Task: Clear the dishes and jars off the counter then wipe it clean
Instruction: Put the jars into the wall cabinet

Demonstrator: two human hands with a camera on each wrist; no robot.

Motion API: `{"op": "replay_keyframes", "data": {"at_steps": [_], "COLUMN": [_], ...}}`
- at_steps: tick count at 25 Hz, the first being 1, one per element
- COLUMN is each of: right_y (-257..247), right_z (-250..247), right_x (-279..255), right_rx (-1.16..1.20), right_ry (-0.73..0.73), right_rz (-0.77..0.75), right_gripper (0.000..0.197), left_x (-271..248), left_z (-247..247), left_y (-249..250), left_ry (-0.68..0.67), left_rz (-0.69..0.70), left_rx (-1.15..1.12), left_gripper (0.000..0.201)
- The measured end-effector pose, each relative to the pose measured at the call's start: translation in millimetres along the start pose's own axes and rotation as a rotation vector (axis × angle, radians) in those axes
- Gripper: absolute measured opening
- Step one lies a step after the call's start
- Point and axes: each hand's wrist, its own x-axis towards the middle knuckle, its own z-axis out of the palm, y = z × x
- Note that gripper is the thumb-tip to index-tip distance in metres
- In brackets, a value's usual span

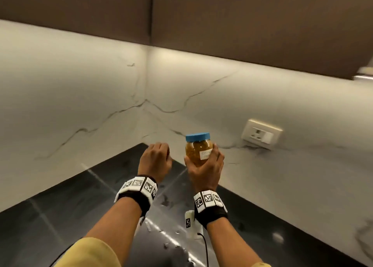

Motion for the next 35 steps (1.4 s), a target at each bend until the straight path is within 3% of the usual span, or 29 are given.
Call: {"op": "replay_keyframes", "data": {"at_steps": [4,8,11,16,19,23,25,28,35], "right_y": [9,10,-8,-43,-64,-79,-84,-85,-90], "right_z": [-123,-237,-308,-422,-471,-501,-497,-480,-473], "right_x": [28,45,47,78,117,170,190,208,227], "right_rx": [-0.022,-0.063,-0.014,-0.011,-0.063,-0.134,-0.261,-0.507,-0.619], "right_ry": [0.251,0.486,0.578,0.762,0.790,0.744,0.667,0.579,0.484], "right_rz": [-0.092,-0.181,-0.193,-0.340,-0.338,-0.303,-0.211,-0.052,0.155], "right_gripper": [0.093,0.089,0.093,0.097,0.099,0.099,0.099,0.100,0.124], "left_x": [24,17,7,19,54,92,98,97,95], "left_z": [-13,-33,-57,-115,-140,-146,-146,-146,-143], "left_y": [131,251,318,423,460,475,475,472,467], "left_ry": [0.103,0.198,0.286,0.500,0.501,0.267,0.186,0.141,0.083], "left_rz": [0.186,0.382,0.514,0.774,0.834,0.747,0.720,0.682,0.685], "left_rx": [-0.190,-0.344,-0.434,-0.505,-0.406,-0.340,-0.393,-0.567,-0.650], "left_gripper": [0.009,0.015,0.015,0.016,0.018,0.018,0.019,0.023,0.025]}}
